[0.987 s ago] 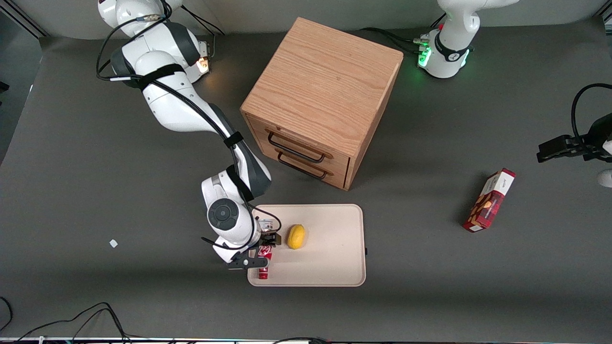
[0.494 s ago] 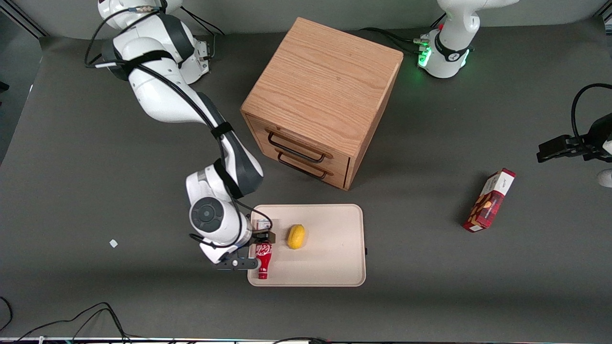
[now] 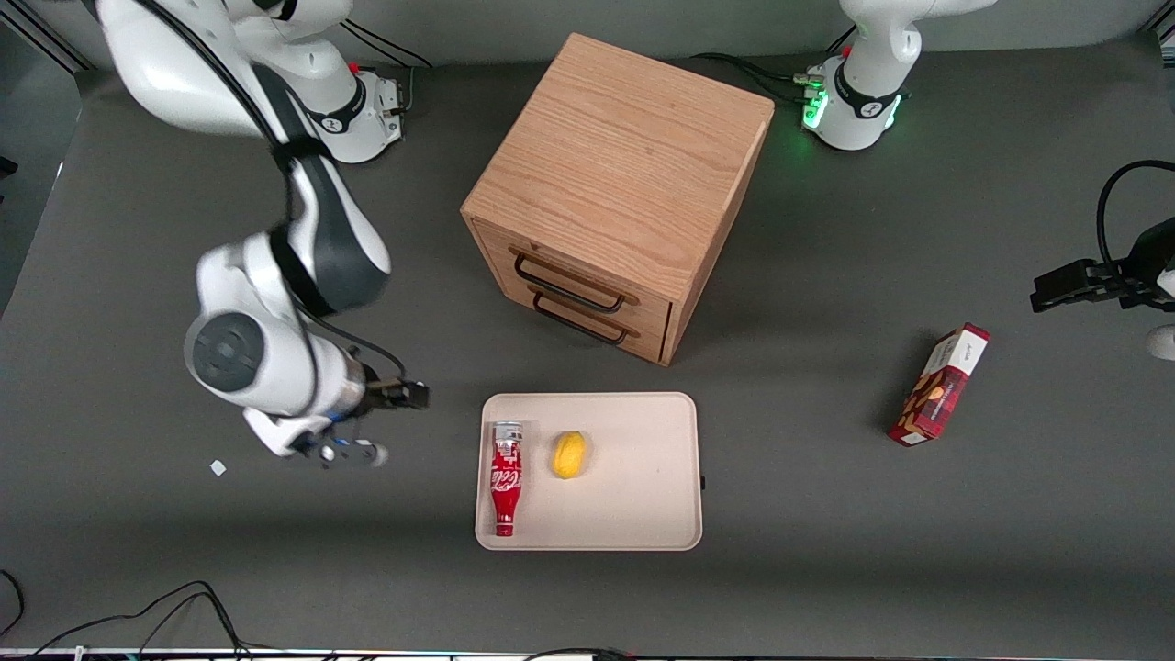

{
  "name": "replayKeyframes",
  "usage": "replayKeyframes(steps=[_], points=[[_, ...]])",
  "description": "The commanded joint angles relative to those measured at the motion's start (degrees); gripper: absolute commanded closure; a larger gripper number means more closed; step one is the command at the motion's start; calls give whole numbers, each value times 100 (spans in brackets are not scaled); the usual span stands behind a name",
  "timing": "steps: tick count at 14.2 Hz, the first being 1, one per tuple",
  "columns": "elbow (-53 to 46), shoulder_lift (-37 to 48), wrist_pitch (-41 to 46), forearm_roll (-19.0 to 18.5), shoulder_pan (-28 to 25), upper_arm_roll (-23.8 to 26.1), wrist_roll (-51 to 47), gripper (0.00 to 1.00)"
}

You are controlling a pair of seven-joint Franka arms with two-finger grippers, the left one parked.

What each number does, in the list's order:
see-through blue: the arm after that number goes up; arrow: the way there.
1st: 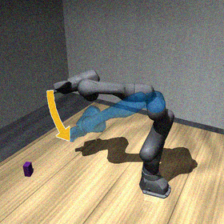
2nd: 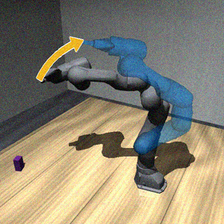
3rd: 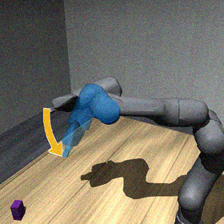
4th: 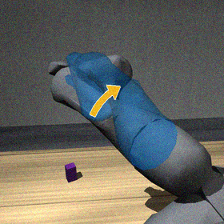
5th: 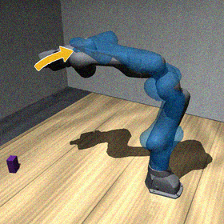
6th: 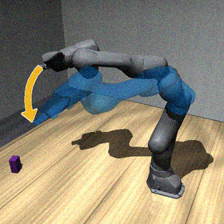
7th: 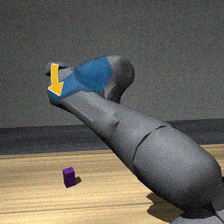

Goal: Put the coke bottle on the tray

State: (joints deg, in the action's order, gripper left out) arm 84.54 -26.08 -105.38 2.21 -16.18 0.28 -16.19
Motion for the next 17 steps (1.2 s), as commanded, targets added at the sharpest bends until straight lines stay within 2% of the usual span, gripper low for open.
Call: replayKeyframes(steps=[1, 3, 6, 9, 10, 13, 17], points=[[1860, 1620, -176, 25, 247, 77, 336, 0], [2223, 2192, -45, 16, 440, 95, 397, 0], [2242, 2756, 509, 16, 589, 69, 801, 0], [2207, 3178, 536, 33, 564, -89, 960, 0], [2137, 3240, 554, 42, 529, -246, 925, 0], [1672, 3101, 1141, 25, 502, -318, 1013, 0], [1662, 3092, 1204, 16, 502, -318, 1022, 0]])
